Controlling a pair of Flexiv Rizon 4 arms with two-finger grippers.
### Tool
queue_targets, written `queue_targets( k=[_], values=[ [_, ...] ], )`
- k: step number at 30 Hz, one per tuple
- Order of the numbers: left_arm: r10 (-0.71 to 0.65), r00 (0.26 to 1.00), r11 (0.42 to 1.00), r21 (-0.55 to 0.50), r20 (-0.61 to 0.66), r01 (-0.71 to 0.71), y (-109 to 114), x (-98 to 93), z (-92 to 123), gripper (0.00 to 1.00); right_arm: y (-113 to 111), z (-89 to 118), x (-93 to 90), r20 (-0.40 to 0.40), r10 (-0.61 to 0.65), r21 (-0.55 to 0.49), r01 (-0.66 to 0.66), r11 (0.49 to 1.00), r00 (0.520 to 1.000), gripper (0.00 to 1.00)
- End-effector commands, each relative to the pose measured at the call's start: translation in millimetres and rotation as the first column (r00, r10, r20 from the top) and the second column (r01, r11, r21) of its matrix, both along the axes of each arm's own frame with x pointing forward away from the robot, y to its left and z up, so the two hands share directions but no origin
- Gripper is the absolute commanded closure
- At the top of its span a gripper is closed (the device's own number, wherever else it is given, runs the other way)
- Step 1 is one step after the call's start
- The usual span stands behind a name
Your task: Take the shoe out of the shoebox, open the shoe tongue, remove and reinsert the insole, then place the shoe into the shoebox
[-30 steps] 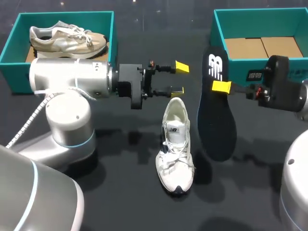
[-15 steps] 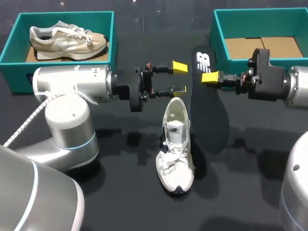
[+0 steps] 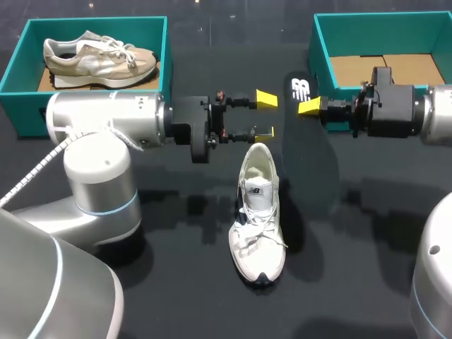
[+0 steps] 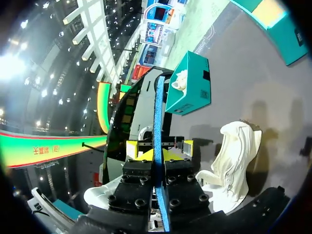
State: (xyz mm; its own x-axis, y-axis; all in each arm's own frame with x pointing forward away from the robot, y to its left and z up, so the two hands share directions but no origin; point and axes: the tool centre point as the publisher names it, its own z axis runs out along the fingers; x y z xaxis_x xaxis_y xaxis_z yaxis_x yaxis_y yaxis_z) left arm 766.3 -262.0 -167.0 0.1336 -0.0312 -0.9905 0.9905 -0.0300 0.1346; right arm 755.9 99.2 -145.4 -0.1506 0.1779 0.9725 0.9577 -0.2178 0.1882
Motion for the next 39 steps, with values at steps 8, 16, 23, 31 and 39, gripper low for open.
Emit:
queue_targets(
  k=[8,16,23,31,39],
  values=[
    [-0.007,1.000,1.000,0.004,-0.003,0.007,4,1.6,2,0.00,1,-4,19.6,-0.034,-0.036,0.015,0.036,0.999,0.999,1.00],
    [-0.009,1.000,1.000,0.001,-0.012,0.009,-3,4.1,2,0.00,3,-5,26.1,-0.047,-0.054,-0.004,0.054,0.999,0.997,1.00],
    [-0.021,1.000,1.000,-0.003,-0.017,0.021,-10,3.5,2,0.00,9,-12,41.1,-0.136,-0.103,0.015,0.106,0.994,0.985,1.00],
    [-0.026,1.000,1.000,-0.014,-0.015,0.026,-13,3.3,1,0.25,14,-17,48.7,-0.191,-0.111,0.068,0.126,0.990,0.975,1.00],
    [-0.036,0.999,0.999,-0.017,-0.024,0.036,-18,8.6,-1,0.42,22,-21,56.2,-0.203,-0.119,0.087,0.139,0.986,0.972,1.00]
  ],
)
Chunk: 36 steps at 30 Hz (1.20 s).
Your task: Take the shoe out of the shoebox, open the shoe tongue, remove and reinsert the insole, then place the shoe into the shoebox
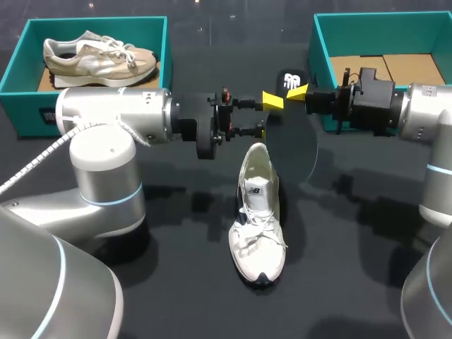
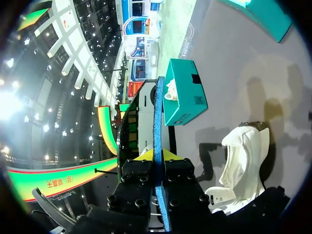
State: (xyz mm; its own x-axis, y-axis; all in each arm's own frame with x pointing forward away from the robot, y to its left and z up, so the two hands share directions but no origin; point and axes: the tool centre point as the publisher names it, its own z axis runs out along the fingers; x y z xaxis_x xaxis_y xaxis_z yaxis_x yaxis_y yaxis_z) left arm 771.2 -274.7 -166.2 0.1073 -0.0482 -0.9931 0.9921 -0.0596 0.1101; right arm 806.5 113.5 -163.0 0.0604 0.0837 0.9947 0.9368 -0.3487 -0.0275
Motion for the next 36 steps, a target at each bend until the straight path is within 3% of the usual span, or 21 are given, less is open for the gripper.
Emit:
queue_targets(
  k=[1,4,13,21,27,30,36],
  values=[
    [-0.005,1.000,1.000,-0.003,0.001,0.005,-5.2,3.9,-2.2,0.42,8.3,-3.8,6.3,-0.005,-0.002,0.003,0.002,1.000,1.000,1.00],
    [-0.006,1.000,1.000,-0.002,0.000,0.006,-5.5,4.3,-2.4,0.52,11.8,-5.5,9.0,-0.009,0.000,0.008,0.000,1.000,1.000,1.00],
    [-0.012,1.000,1.000,0.000,-0.007,0.012,-6.1,4.2,-4.2,0.59,17.4,-9.3,12.7,-0.021,0.002,0.018,-0.002,1.000,1.000,1.00],
    [-0.013,1.000,1.000,0.004,-0.012,0.013,-5.9,3.7,-6.8,0.79,17.2,-11.2,14.8,-0.030,0.001,0.026,0.000,1.000,1.000,1.00],
    [-0.007,1.000,1.000,0.009,-0.019,0.008,-4.8,4.7,-9.5,0.84,16.1,-12.2,15.5,-0.036,-0.002,0.034,0.003,0.999,0.999,1.00],
    [-0.006,1.000,1.000,0.011,-0.022,0.006,-5.0,5.2,-10.3,1.00,16.0,-12.2,15.7,-0.037,0.000,0.035,0.001,0.999,0.999,1.00],
    [-0.006,1.000,1.000,0.021,-0.021,0.007,-7.1,5.7,-12.0,1.00,16.1,-12.3,16.2,-0.040,0.013,0.042,-0.011,0.999,0.999,1.00]
  ],
)
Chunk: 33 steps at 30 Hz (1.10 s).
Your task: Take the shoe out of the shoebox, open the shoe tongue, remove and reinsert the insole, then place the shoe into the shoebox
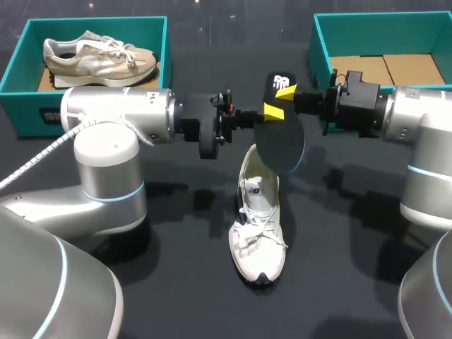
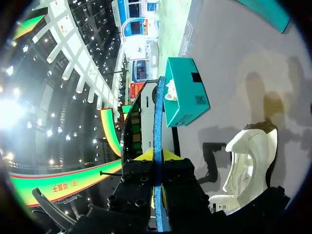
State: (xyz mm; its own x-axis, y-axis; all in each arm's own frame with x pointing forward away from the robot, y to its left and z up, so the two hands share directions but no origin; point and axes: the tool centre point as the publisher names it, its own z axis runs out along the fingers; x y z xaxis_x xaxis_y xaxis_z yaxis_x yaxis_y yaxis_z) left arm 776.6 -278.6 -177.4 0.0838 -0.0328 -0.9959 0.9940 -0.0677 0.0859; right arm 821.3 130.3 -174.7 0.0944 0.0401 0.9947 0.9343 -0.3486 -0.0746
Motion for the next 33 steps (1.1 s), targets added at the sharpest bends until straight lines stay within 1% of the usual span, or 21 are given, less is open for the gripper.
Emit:
queue_targets(
  k=[1,2,5,11,17,22,25,27,28,30,33],
  values=[
    [0.000,1.000,1.000,0.006,0.003,0.000,-3,0.3,-1,1.00,-1,-1,1.4,-0.006,0.016,-0.001,-0.016,1.000,1.000,0.64],
    [0.001,1.000,1.000,0.009,0.005,-0.001,-3,-0.3,0,1.00,-1,0,1.1,-0.009,0.023,0.001,-0.023,1.000,1.000,0.00],
    [0.008,1.000,1.000,0.017,0.014,-0.008,0,-1.7,2,1.00,-5,2,-0.9,-0.008,0.026,0.001,-0.026,1.000,1.000,0.00],
    [0.024,1.000,0.999,0.031,0.012,-0.024,13,-4.9,5,1.00,-26,2,-12.6,-0.016,0.047,0.008,-0.046,0.999,0.999,0.00],
    [0.001,0.998,1.000,-0.011,-0.067,-0.002,22,-11.7,6,1.00,-47,1,-25.1,-0.017,0.058,0.027,-0.057,0.998,0.998,0.00],
    [0.015,0.989,0.999,-0.026,-0.148,-0.019,24,-18.4,9,1.00,-61,5,-30.3,-0.004,0.057,0.047,-0.057,0.997,0.998,0.00],
    [0.021,0.973,0.999,-0.036,-0.230,-0.030,27,-21.2,9,1.00,-68,7,-31.4,0.001,0.057,0.058,-0.057,0.997,0.998,0.00],
    [-0.008,0.935,0.997,-0.073,-0.353,-0.019,30,-20.8,8,1.00,-73,8,-32.0,0.003,0.055,0.066,-0.055,0.996,0.998,0.00],
    [-0.021,0.901,0.996,-0.088,-0.433,-0.019,31,-19.9,7,1.00,-75,9,-32.6,0.005,0.053,0.063,-0.053,0.997,0.999,0.00],
    [-0.048,0.831,0.993,-0.116,-0.554,-0.021,34,-19.6,6,1.00,-79,9,-33.6,0.007,0.050,0.060,-0.050,0.997,0.999,0.00],
    [-0.067,0.745,0.990,-0.135,-0.664,-0.031,35,-23.2,7,1.00,-84,10,-35.9,0.009,0.048,0.055,-0.048,0.997,0.999,0.00]
  ],
)
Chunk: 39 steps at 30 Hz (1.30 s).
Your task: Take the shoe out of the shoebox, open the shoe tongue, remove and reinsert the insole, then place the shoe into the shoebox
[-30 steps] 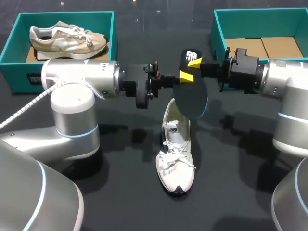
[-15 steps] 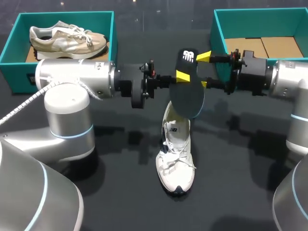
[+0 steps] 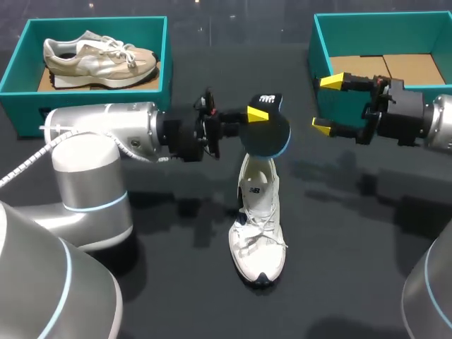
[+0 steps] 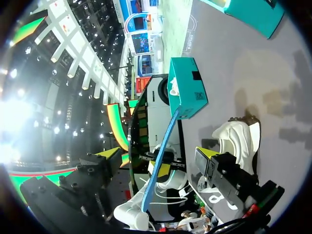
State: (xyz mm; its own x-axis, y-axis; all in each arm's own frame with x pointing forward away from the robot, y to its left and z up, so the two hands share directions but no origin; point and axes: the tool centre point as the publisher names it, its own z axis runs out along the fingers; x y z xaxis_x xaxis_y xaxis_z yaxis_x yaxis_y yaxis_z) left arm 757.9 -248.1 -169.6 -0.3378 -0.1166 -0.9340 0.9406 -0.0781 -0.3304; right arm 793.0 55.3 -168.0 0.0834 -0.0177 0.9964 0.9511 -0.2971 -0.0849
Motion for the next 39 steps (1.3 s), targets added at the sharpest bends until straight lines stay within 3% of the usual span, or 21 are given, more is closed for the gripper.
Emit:
queue_targets(
  k=[1,17,20,26,32,39],
  values=[
    [-0.060,0.939,0.996,-0.085,-0.337,0.033,7,-5.4,2,1.00,-9,4,-7.6,-0.003,-0.001,-0.007,0.001,1.000,1.000,0.00],
    [-0.089,0.932,0.996,-0.060,-0.350,0.073,10,-5.2,8,1.00,-9,4,-7.6,-0.003,-0.001,-0.007,0.001,1.000,1.000,0.00],
    [-0.106,0.901,0.994,-0.061,-0.420,0.088,8,0.4,15,1.00,-9,4,-7.6,-0.003,-0.001,-0.007,0.001,1.000,1.000,0.00],
    [-0.124,0.757,0.992,-0.068,-0.642,0.106,11,-3.6,17,1.00,-9,4,-7.6,-0.003,-0.001,-0.007,0.001,1.000,1.000,0.00],
    [-0.134,0.488,0.990,-0.134,-0.862,0.036,12,-3.8,19,1.00,-9,4,-7.6,-0.003,-0.001,-0.007,0.001,1.000,1.000,0.00],
    [-0.134,0.262,0.990,-0.141,-0.956,-0.009,9,-1.8,27,1.00,-9,4,-7.6,-0.003,-0.001,-0.007,0.001,1.000,1.000,0.00]
  ],
)
